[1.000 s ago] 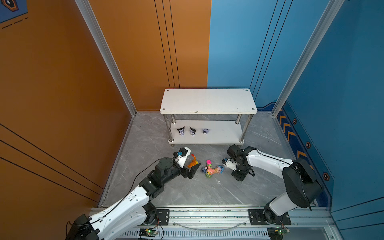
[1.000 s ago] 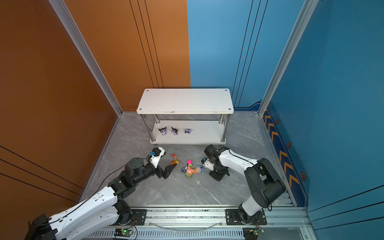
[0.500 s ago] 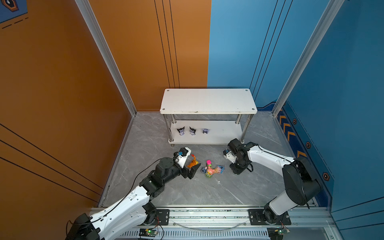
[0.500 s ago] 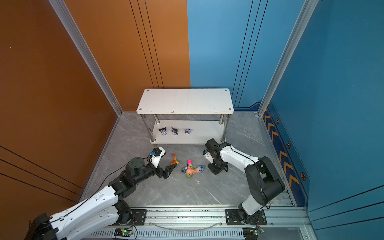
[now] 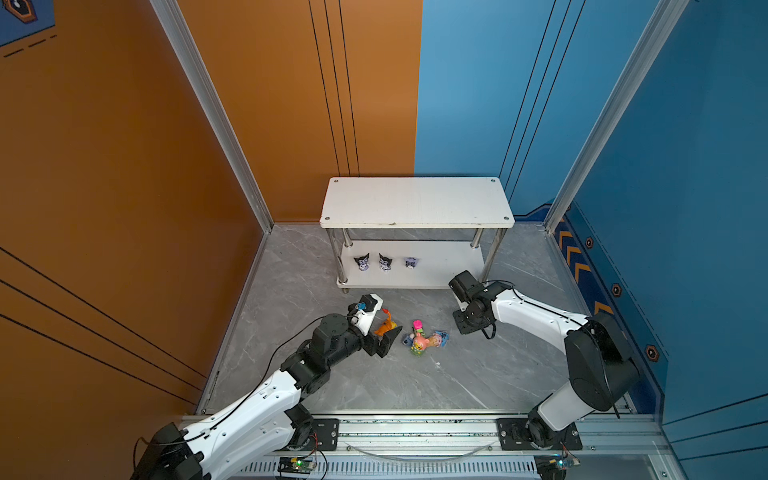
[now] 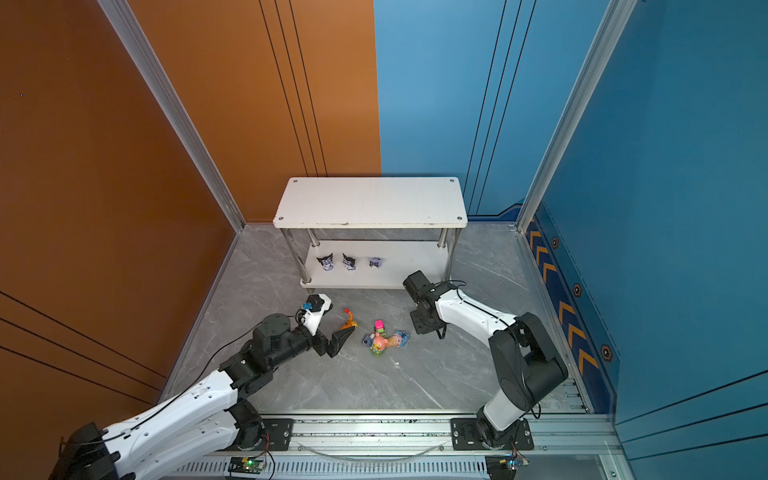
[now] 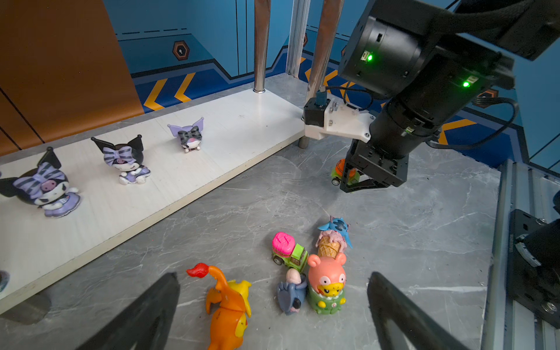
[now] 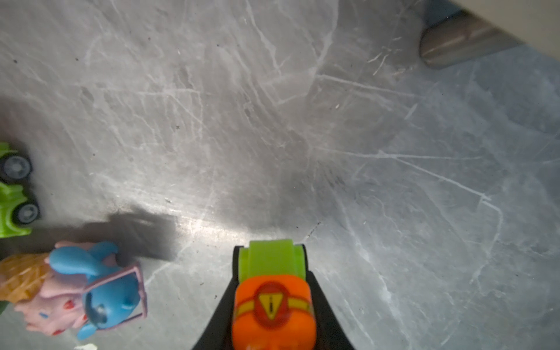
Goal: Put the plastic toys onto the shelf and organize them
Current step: 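Lift the orange-and-green toy truck with the right gripper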
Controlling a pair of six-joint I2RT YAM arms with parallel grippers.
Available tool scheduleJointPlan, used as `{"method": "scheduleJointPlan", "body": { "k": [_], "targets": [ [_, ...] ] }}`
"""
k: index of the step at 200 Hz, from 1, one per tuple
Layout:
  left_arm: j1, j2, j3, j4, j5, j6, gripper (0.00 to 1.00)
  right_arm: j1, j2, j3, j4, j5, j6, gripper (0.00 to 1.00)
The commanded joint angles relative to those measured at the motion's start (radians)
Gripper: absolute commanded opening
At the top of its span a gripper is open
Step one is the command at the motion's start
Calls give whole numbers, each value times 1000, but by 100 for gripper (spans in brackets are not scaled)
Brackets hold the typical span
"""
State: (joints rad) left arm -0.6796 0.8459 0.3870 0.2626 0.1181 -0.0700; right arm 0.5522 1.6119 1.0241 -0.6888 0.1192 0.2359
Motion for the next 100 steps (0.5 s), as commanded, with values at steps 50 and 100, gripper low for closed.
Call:
{"method": "scheduleJointPlan", "body": {
  "k": [50,100],
  "targets": [
    [18,7,17,13,21,-9,98,-5,72,4,49,-44,49,27],
    [21,8,19,8,24,-13,98,-8,106,8,58,-78,42,31]
  ]
}}
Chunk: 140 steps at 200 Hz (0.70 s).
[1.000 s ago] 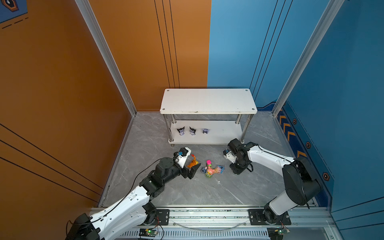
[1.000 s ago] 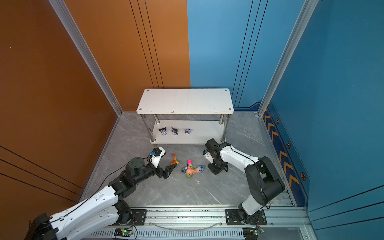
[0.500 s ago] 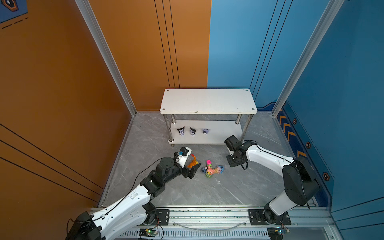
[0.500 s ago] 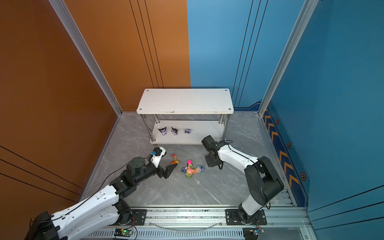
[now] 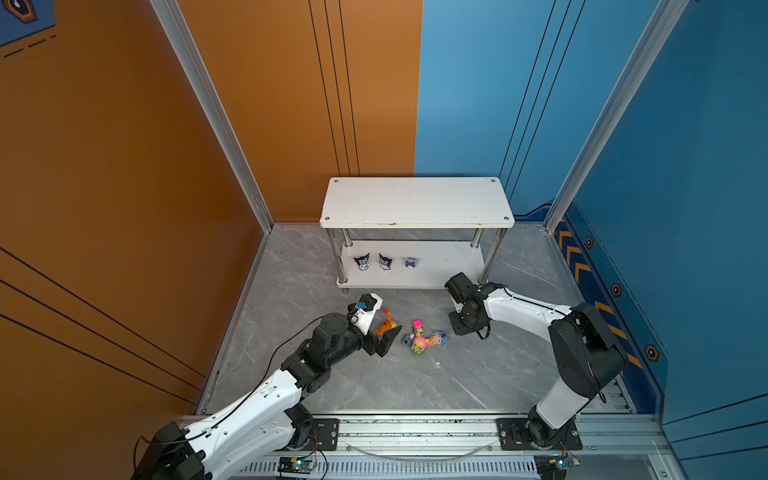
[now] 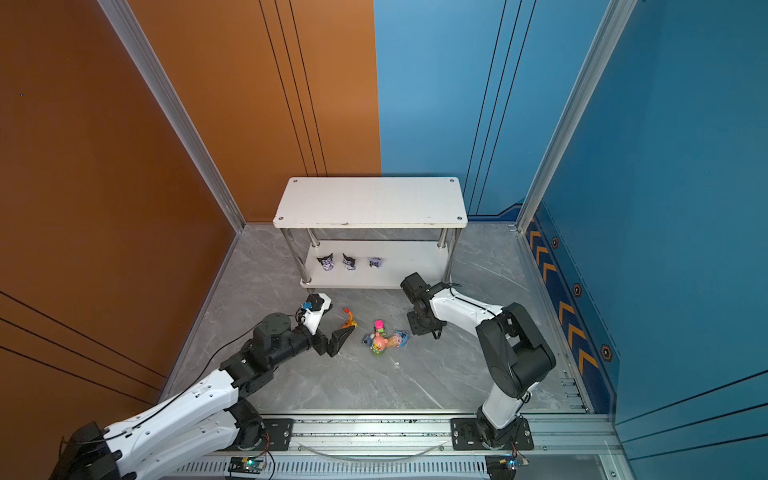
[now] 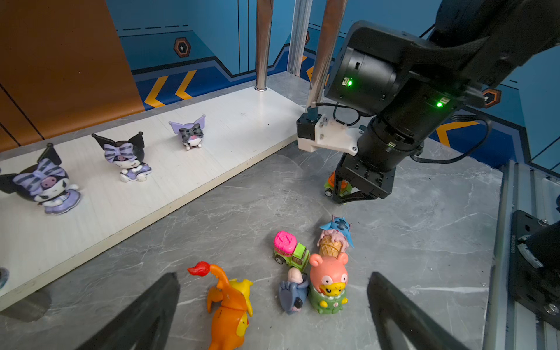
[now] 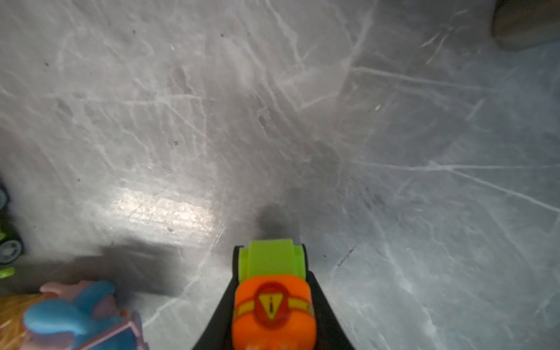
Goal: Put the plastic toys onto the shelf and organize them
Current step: 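Lift the orange-and-green toy truck with the right gripper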
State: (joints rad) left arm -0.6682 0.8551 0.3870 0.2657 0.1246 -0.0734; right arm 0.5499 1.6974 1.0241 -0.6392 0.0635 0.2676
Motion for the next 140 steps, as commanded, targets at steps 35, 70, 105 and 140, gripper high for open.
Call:
{"method": "scheduleJointPlan", "body": {
  "k": [35,70,105,140],
  "targets": [
    [9,5,21,4,22,-13,98,-6,-6,-22,30,6,18,40],
    [10,13,24,4,26,-15,98,-4,-80,-106,135,15,35,52],
    [10,14,26,5,27,-18,98,7,-162,-203,269,36,67,57],
    [13,21,26,6,25,-17,98,29,-223,-320,457,41,105,56]
  ]
}}
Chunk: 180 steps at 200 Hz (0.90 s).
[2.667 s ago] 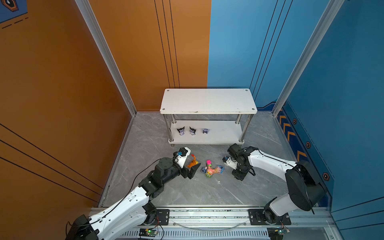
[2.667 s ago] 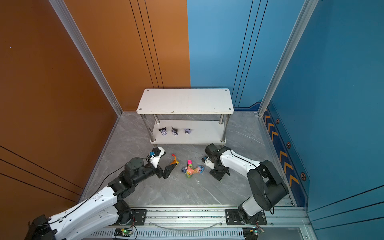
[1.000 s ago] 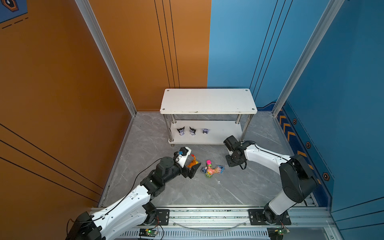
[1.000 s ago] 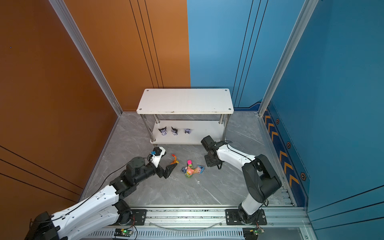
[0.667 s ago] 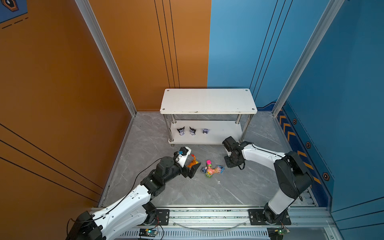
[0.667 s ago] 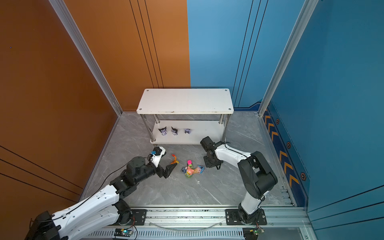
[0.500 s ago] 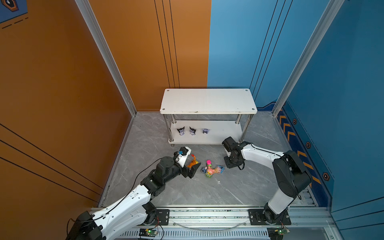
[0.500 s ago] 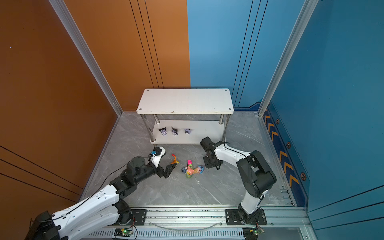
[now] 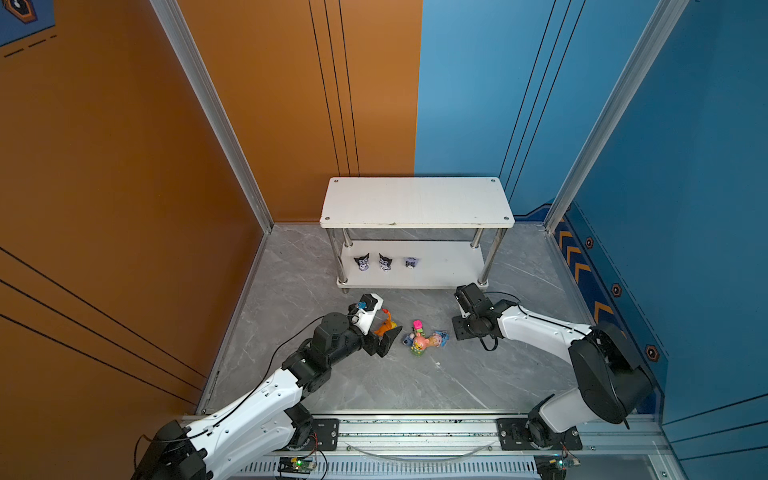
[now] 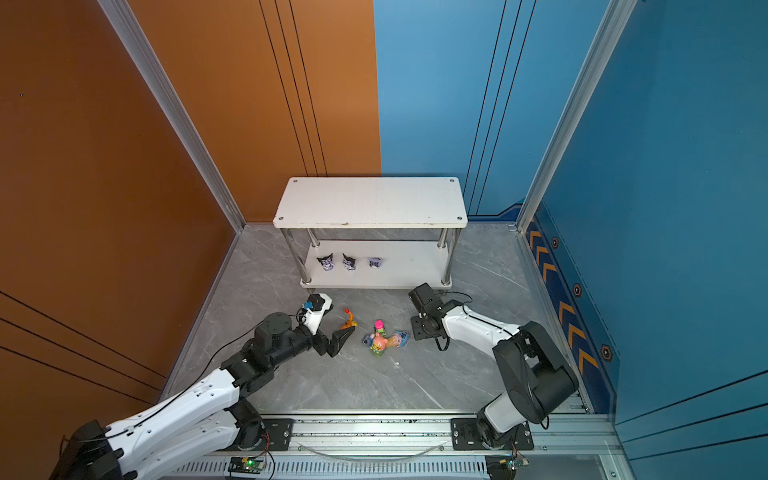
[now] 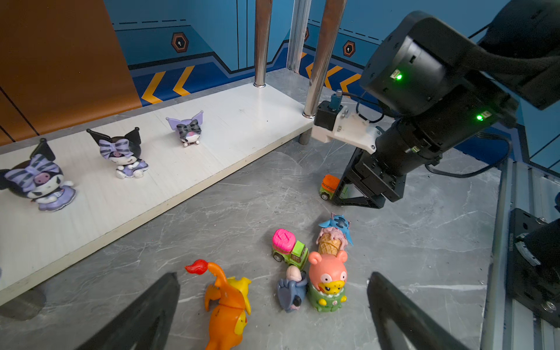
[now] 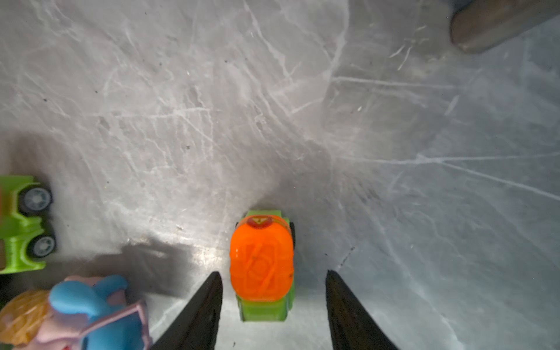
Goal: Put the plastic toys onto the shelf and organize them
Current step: 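Lift the orange-and-green toy truck with the right gripper, then carry the truck with the right gripper over the lower shelf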
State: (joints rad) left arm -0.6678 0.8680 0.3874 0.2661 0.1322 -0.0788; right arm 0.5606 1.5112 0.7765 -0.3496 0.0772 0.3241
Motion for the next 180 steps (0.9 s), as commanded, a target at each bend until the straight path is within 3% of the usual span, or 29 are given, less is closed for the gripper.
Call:
{"method": "scheduleJointPlan", "body": {
  "k": [1,97,180],
  "targets": [
    [12,8,26,5,17,-12,98,19,-39,-76,173,28,50,56],
    [14,8,24,7,17,-14,98,35,-33,-203,404,102,38,51],
    [17,10,24,9,18,-14,98,33,-11,-219,433,108,39,34]
  ]
}}
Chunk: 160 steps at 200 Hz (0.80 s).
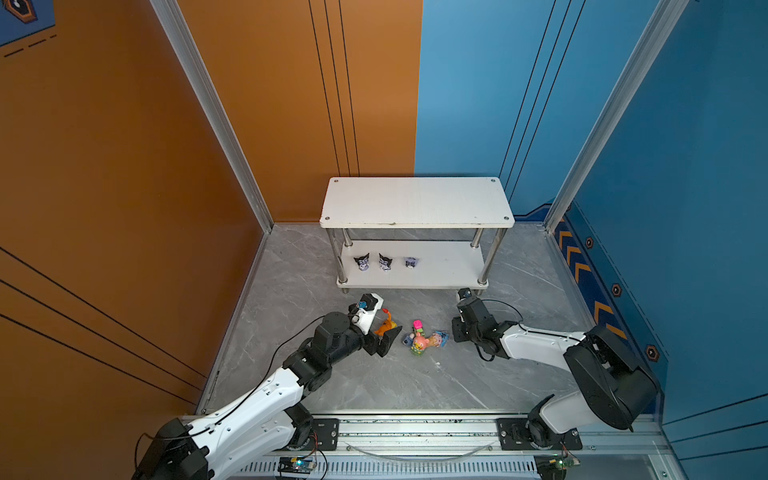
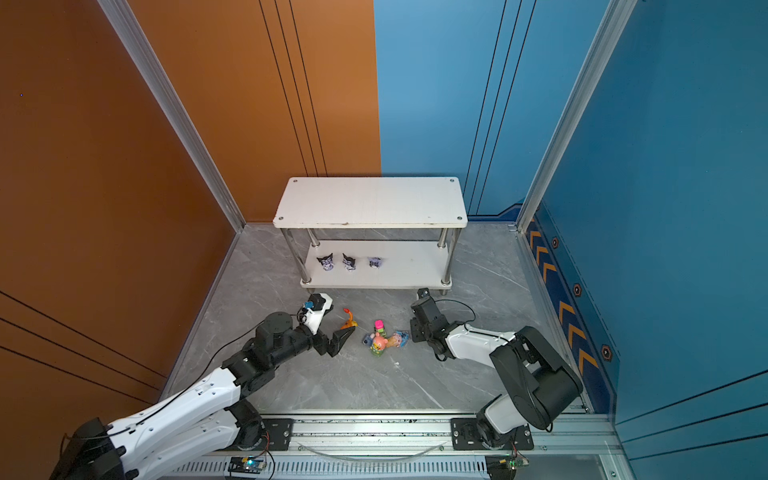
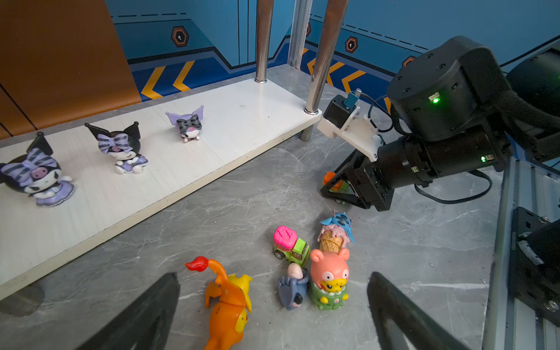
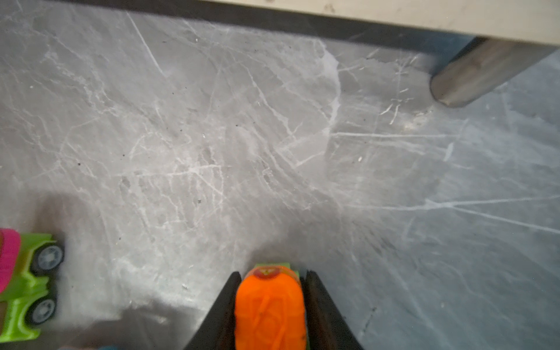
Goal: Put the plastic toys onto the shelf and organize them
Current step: 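Carry the truck with the right gripper over the lower shelf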
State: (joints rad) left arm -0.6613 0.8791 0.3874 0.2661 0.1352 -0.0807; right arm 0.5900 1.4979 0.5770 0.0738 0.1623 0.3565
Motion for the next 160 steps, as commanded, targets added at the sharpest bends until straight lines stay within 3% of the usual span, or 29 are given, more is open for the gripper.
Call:
{"method": "scheduleJointPlan", "body": {
  "k": [1,50,93,128,160],
  "targets": [
    [11,-1,24,9,15,-12,98,4,2,-20,9,23,7,33],
    [13,4,24,12,22,-14,98,3,-26,-18,-15,28,6,26],
    [14,-4,21,12,19,-13,98,11,-117,27,-125,28,2,25],
    [17,-4,18,15,11,-10,98,24,-186,123,-234,44,16,25],
    [23,0,18,22,20,-14,98,52,-121,261,-293,77,21,26]
  ]
}}
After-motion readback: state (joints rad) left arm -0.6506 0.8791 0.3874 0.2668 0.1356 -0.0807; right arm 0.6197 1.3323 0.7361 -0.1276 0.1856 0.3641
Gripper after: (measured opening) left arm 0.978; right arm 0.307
